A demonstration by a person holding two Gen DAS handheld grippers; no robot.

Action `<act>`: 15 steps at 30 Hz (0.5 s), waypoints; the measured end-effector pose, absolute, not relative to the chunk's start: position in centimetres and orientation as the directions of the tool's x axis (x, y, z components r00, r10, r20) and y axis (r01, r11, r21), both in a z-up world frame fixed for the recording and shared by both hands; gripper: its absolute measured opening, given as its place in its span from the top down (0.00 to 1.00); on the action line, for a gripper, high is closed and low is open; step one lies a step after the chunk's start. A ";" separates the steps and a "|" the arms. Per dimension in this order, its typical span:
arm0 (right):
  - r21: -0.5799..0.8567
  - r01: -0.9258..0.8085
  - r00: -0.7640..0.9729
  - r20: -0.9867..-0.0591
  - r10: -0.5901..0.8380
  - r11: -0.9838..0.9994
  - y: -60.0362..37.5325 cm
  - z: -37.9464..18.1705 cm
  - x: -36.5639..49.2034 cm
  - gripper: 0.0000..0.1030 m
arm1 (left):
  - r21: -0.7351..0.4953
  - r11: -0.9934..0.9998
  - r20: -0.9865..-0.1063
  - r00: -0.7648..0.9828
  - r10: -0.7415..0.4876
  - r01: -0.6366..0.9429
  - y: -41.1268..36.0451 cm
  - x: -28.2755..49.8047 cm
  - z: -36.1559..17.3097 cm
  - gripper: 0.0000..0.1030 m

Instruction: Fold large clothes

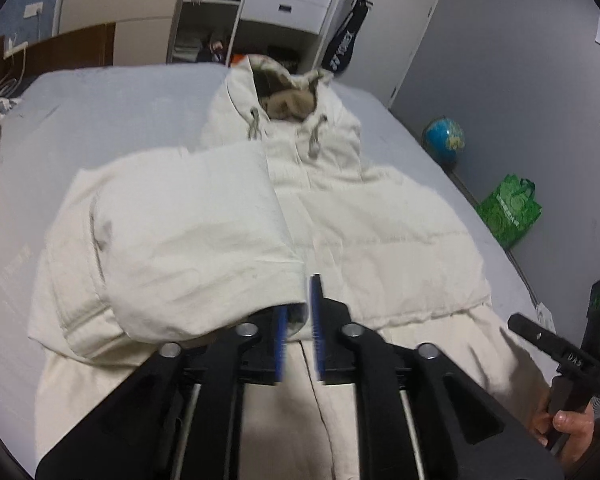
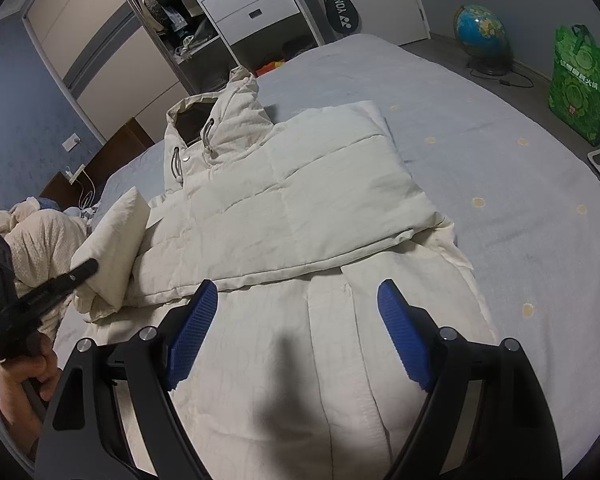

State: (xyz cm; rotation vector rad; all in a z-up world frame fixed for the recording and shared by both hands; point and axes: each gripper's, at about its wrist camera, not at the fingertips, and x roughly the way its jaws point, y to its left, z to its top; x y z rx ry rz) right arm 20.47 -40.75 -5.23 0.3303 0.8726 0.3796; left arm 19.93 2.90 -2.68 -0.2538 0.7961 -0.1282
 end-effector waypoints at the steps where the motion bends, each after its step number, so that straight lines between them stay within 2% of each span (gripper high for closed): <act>1: 0.427 -0.187 0.584 -0.676 0.450 0.884 -40.7 -5.2 20.5 0.24 | -0.278 0.960 -0.695 0.685 -0.220 0.027 2.7 19.9 -3.0 0.74; 2: 0.427 -0.188 0.583 -0.676 0.450 0.884 -40.7 -5.3 20.5 0.24 | -0.278 0.960 -0.700 0.677 -0.228 0.035 2.3 19.8 -3.3 0.65; 7: 0.425 -0.185 0.579 -0.681 0.447 0.886 -40.7 -5.4 20.6 0.24 | -0.243 0.967 -0.725 0.648 -0.233 0.077 0.8 19.0 -4.2 0.43; 8: 0.424 -0.185 0.579 -0.682 0.447 0.887 -40.7 -5.4 20.6 0.24 | -0.239 0.968 -0.731 0.641 -0.232 0.078 0.7 18.7 -4.2 0.35; 15: 0.416 -0.187 0.575 -0.688 0.443 0.890 -40.6 -5.4 20.5 0.24 | -0.244 0.953 -0.732 0.610 -0.304 0.181 -0.3 16.1 -2.6 0.26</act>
